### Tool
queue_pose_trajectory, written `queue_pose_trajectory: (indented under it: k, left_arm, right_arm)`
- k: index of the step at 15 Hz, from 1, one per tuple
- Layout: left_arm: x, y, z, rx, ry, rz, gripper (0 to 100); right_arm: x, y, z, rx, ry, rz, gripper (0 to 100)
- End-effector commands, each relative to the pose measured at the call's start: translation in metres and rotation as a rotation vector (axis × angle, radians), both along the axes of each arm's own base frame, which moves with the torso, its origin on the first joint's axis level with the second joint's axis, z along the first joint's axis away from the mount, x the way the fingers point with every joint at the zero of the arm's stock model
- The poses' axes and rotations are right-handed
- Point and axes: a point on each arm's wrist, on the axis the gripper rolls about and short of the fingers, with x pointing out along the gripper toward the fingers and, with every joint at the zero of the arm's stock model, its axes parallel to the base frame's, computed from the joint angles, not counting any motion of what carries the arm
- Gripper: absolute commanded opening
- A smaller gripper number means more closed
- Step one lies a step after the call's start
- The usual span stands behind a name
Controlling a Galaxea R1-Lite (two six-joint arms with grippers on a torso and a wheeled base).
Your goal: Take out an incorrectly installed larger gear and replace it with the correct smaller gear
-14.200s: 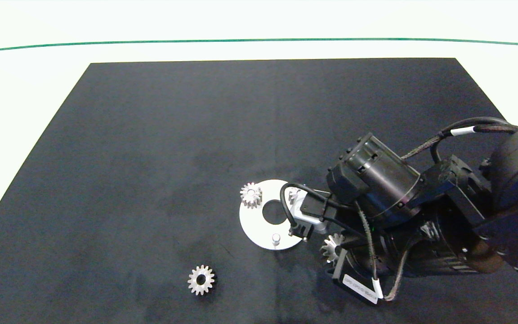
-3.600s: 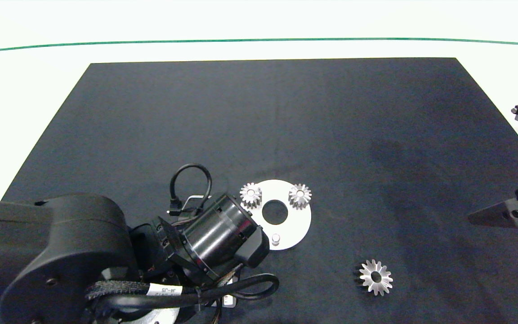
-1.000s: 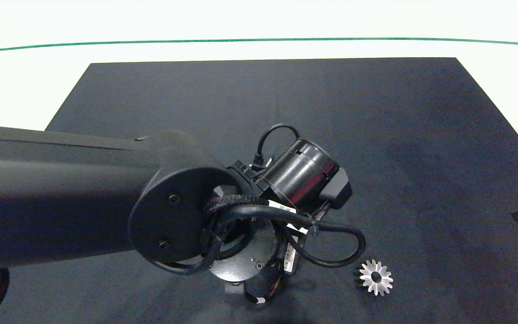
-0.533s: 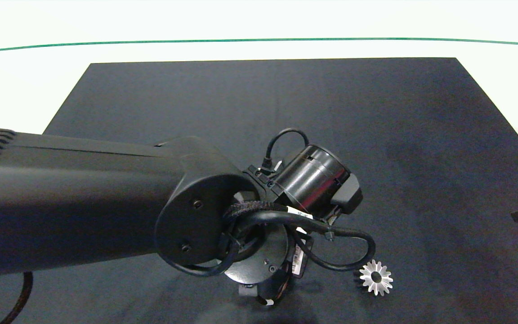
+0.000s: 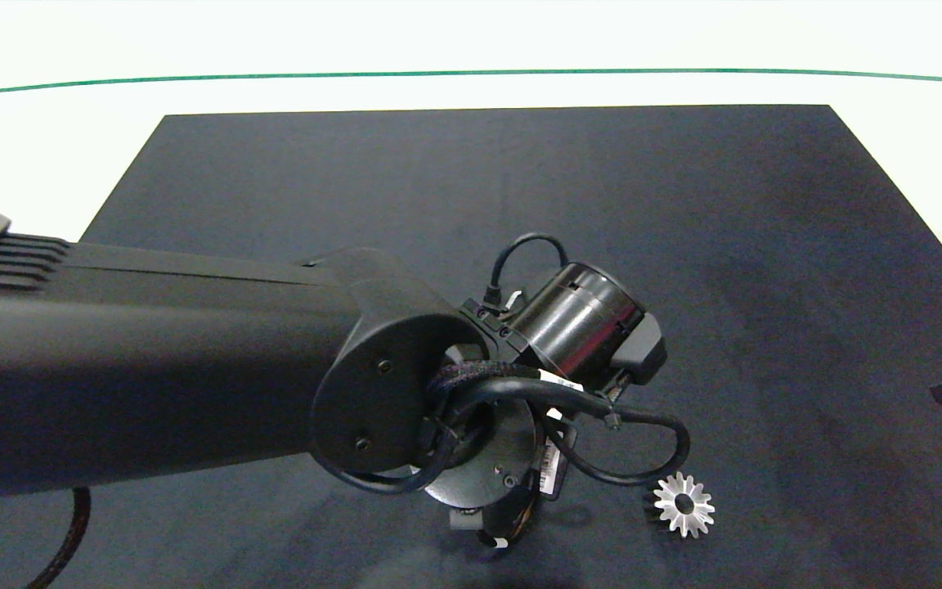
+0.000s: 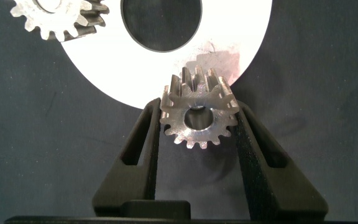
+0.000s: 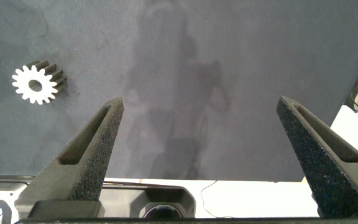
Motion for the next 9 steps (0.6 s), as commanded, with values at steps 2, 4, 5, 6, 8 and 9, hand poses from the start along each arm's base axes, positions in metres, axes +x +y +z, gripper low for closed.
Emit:
queue_pose_trajectory:
  k: [2,4,5,6,8,9]
  left_arm:
    - [0.0000,0.0001,-0.0024,0.009,0.004,0.005,16]
    - [-0.0003,0.0006,-0.0029,0.011,0.006,0.006,16]
    - [-0.0004,0.0007,-0.0033,0.011,0.007,0.008,16]
    - [-0.0004,0.0007,-0.0033,0.011,0.007,0.008,16]
    - [-0.0013,0.0011,-0.0030,0.008,0.008,0.009,100]
    - [-0.0014,0.0014,-0.0024,0.007,0.007,0.009,100]
  right_arm:
    - [-0.0006,-0.0002,-0.0003,-0.002,0.005,-0.001,100]
    - [-0.0006,-0.0002,-0.0003,-0.002,0.005,-0.001,100]
    - [-0.0006,-0.0002,-0.0007,-0.003,0.006,-0.001,100]
    - [-0.0006,-0.0002,-0.0003,-0.002,0.005,-0.001,100]
    - [-0.0001,-0.0001,-0.0005,-0.003,0.006,-0.001,100]
    - [-0.0001,-0.0001,-0.0005,-0.003,0.006,-0.001,100]
